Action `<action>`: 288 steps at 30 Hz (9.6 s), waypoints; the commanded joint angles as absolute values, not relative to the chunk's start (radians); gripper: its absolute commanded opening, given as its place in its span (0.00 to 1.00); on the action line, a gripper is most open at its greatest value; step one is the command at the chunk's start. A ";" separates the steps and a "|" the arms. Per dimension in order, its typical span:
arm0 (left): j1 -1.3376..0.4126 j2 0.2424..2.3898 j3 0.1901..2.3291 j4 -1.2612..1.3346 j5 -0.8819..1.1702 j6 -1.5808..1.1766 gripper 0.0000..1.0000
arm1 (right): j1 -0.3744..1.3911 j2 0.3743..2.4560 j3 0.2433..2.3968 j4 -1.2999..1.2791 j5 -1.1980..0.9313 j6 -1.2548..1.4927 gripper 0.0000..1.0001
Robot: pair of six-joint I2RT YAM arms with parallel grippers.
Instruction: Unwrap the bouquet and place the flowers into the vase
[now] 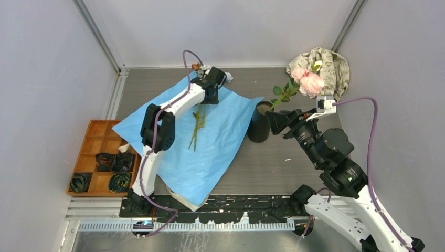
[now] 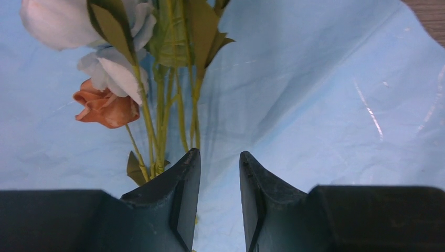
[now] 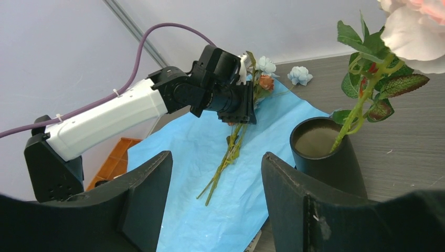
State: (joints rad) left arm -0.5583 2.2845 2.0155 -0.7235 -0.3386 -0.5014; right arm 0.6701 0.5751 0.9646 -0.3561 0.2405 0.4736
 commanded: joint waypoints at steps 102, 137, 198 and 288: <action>-0.745 1.578 1.783 0.281 0.170 -0.320 0.02 | 0.666 0.477 0.964 -0.428 0.247 0.538 0.69; -0.951 1.918 1.968 0.591 0.151 -0.226 0.02 | 0.666 0.324 1.033 -0.614 0.418 0.421 0.70; -1.008 1.715 1.361 0.370 -0.067 -0.367 0.51 | 0.666 0.400 1.012 -0.624 0.393 0.408 0.72; -0.434 0.541 1.049 -0.721 -0.673 -0.604 0.47 | 0.836 2.611 2.573 -0.877 0.236 0.477 0.62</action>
